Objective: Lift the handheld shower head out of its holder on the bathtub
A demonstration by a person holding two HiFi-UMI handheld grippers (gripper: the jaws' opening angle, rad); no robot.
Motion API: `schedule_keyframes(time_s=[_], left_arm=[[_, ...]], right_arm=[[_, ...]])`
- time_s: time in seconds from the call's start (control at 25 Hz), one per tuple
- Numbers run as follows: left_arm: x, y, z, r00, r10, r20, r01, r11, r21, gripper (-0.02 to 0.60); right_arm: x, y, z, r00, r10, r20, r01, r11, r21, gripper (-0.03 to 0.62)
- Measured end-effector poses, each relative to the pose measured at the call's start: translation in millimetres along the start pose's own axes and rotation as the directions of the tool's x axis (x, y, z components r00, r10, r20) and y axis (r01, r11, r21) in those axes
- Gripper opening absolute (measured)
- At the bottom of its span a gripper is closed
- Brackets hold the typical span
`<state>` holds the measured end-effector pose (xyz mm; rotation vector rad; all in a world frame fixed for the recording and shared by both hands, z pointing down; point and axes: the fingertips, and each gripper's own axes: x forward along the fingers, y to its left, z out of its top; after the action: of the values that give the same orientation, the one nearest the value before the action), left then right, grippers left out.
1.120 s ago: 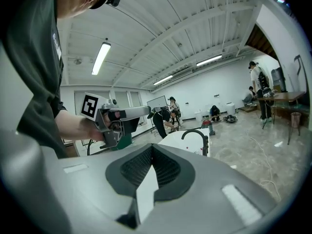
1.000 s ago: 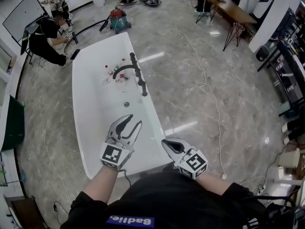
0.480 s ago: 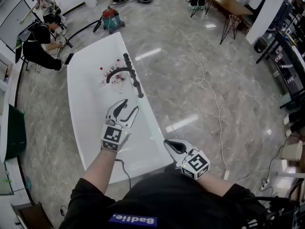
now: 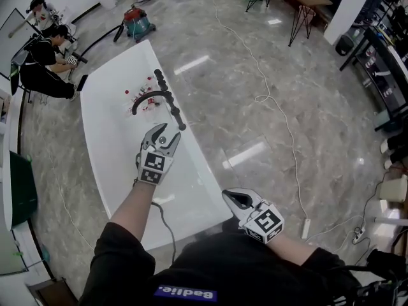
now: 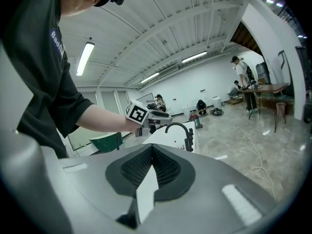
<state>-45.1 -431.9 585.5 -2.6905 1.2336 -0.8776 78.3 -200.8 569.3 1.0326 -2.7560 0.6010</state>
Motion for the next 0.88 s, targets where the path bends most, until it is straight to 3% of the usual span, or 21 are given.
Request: schedule_keyframes(time_s=[0.48,0.88], left_arm=[[103,29,-50,0.989,-0.002,-0.151,0.016,0.996,0.090,0.189],[173,41,-110,0.953,0.004,-0.303,0.033,0.992,0.120,0.193]], right_arm=[[-10,-50,-30,0.996,-0.074,-0.045,0.077,0.995,0.065,0.002],[-27,-87,-60,0.986,-0.117,-0.115,0.130,0.985,0.111,0.002]])
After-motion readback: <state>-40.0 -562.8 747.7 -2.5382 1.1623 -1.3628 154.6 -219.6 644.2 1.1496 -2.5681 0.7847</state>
